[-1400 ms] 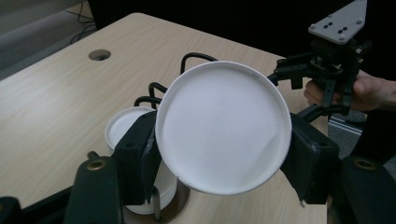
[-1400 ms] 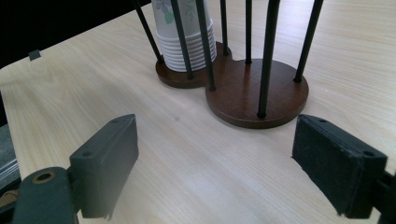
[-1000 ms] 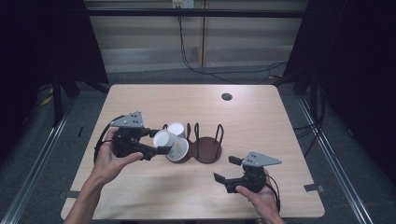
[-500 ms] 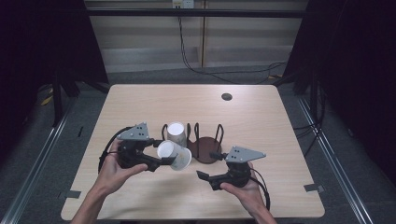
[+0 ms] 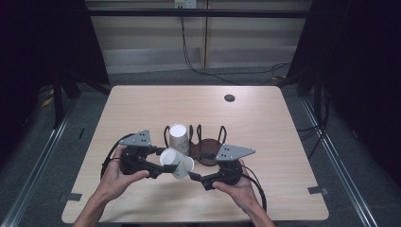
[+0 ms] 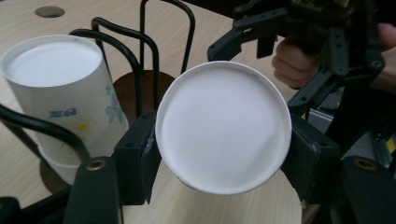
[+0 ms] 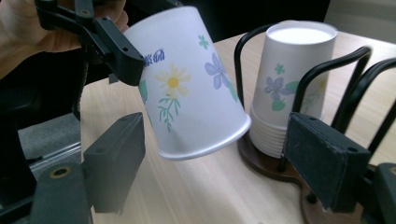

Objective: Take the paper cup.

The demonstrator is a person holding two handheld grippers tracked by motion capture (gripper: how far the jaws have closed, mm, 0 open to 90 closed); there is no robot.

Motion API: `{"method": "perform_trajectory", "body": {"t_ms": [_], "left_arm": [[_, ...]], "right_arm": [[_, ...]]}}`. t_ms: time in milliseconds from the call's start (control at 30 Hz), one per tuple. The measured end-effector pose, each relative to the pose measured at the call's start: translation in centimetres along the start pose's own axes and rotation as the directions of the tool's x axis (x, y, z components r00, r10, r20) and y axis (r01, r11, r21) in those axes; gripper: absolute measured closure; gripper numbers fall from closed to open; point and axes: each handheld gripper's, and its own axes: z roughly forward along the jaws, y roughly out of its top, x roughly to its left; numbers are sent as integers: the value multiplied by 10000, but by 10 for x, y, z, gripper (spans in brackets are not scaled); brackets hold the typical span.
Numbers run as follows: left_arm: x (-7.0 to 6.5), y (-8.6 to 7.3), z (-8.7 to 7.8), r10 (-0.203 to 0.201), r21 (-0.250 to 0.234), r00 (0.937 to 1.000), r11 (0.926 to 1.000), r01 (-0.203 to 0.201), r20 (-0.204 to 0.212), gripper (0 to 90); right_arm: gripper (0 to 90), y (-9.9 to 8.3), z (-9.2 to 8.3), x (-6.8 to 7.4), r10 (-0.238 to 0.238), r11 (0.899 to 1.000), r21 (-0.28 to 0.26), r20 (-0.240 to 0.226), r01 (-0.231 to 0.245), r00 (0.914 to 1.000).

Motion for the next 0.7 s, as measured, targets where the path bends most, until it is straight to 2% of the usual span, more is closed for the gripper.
{"method": "perform_trajectory", "body": {"t_ms": [67,133,233,700], "left_arm": [[-1,1,2,-38,8,10000,10000,38,63,354],[-3,2,4,11,-30,9998,10000,-11,194,354],[-7,4,8,115,27,9995,9999,-116,302,354],[-14,8,20,170,93,9957,9998,-179,910,354]], "right_arm": [[214,-7,3,0,113,9999,-44,-127,-113,9999],[204,-11,4,1,4,9999,161,-183,-1,9998],[193,-11,4,4,-105,9999,-19,-202,105,9997],[188,-17,15,10,-590,9981,169,-529,600,9969]]}}
